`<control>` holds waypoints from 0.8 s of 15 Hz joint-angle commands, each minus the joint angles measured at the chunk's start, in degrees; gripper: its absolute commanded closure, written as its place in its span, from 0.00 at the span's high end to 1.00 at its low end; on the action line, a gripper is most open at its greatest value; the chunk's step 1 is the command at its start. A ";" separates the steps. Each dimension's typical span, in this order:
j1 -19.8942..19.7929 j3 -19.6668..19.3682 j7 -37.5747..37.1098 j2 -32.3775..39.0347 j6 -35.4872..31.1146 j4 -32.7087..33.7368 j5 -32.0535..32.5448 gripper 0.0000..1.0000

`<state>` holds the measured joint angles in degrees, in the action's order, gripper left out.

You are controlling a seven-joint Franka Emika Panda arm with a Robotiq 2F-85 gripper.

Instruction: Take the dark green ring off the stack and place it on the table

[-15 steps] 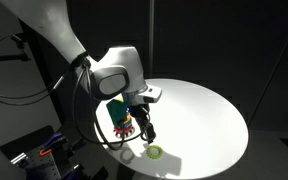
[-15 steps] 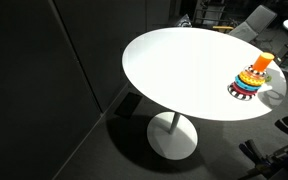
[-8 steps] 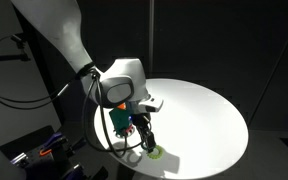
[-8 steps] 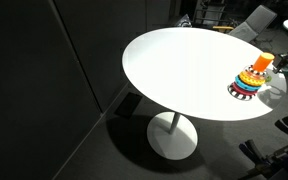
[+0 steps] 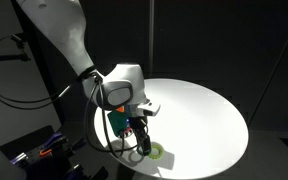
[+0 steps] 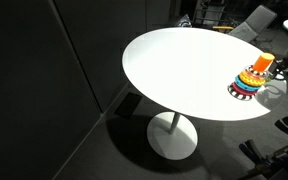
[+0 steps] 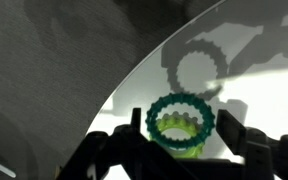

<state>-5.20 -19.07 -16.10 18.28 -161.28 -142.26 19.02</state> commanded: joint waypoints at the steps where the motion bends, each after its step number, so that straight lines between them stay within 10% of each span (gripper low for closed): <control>1: 0.87 -0.47 0.86 0.25 2.39 1.31 -1.38 1.00; 12: -0.20 4.47 5.02 -6.13 18.11 1.78 -7.60 1.00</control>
<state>-5.13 -15.88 -12.97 15.82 -149.39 -141.14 13.05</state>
